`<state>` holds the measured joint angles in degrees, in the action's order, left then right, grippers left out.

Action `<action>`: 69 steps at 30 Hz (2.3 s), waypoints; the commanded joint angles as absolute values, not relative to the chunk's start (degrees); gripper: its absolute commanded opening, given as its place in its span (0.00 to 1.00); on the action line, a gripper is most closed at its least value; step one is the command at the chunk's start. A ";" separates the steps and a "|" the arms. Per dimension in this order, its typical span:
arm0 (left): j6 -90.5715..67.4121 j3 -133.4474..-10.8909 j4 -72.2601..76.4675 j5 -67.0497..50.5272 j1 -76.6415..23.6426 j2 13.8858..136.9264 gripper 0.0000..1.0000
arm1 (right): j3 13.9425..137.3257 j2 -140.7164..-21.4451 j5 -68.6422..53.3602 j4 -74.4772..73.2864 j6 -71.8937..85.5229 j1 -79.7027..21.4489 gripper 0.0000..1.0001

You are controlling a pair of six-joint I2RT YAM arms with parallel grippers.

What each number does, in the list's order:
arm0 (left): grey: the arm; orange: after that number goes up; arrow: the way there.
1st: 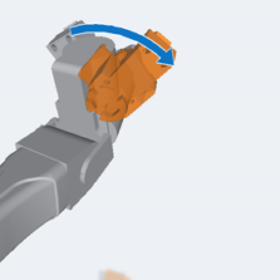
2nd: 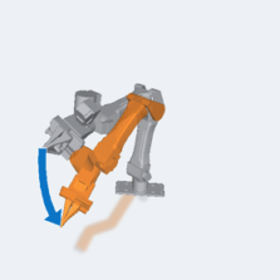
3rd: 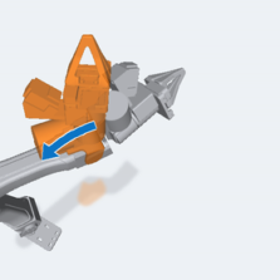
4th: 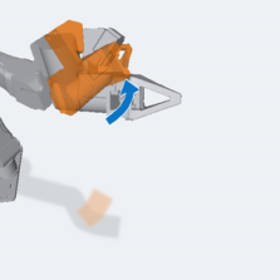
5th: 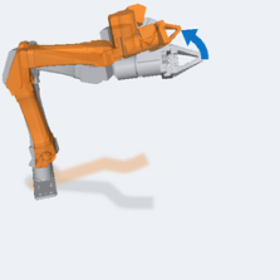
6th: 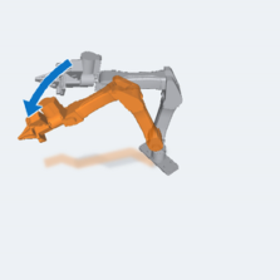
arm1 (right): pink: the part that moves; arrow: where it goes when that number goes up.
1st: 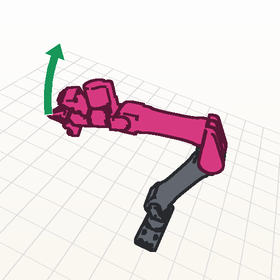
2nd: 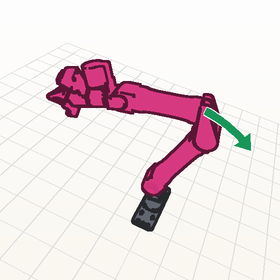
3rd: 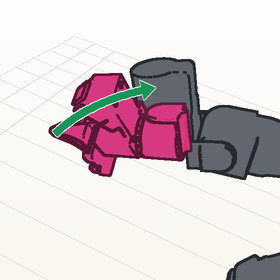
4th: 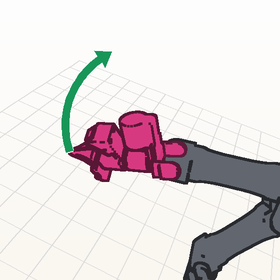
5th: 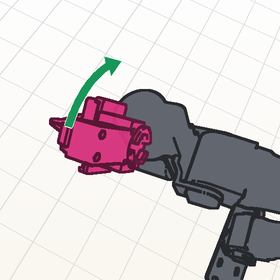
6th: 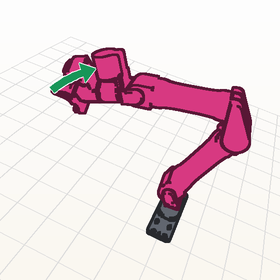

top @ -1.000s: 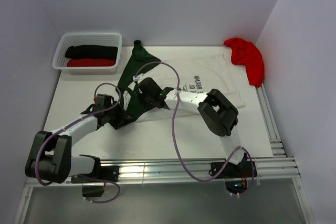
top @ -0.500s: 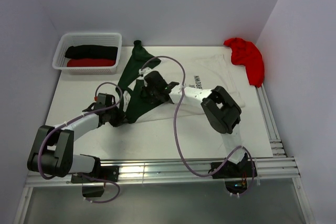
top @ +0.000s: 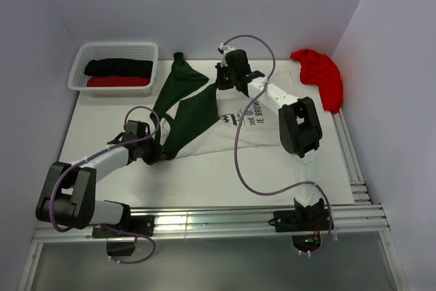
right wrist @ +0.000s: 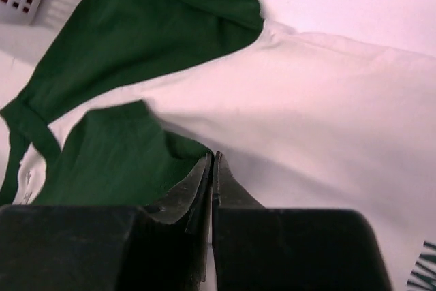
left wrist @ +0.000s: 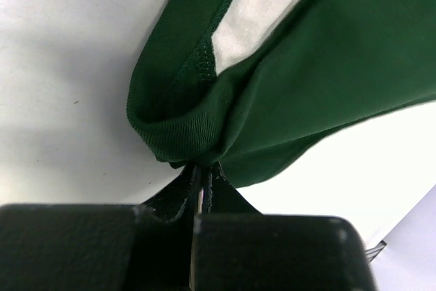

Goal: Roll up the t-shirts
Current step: Fold the tshirt

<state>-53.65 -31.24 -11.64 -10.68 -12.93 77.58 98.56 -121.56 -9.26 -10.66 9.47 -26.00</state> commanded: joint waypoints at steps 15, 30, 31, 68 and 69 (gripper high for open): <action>-50.71 -35.06 -19.24 -7.04 -13.01 74.09 0.00 | 90.47 -111.91 -10.90 -13.19 17.30 -20.40 0.50; -47.99 -35.77 -19.69 -5.71 -12.48 72.33 0.00 | 37.02 -65.75 -1.23 -10.11 36.21 4.03 0.49; -47.81 -35.77 -19.95 -5.36 -12.31 72.42 0.00 | 36.04 -65.66 -0.97 -11.15 36.65 5.52 0.50; -48.08 -48.22 -25.82 -9.23 -7.65 72.50 0.00 | 37.16 -71.89 -2.09 -12.65 49.56 17.05 0.00; -47.38 -51.12 -29.23 -9.32 -7.30 73.90 0.00 | 40.92 -71.46 -2.72 -13.70 49.74 16.70 0.00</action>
<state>-49.17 -41.65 -26.00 -8.47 -7.92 73.21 33.08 -73.93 -1.23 -11.97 47.99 17.15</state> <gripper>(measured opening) 0.021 0.009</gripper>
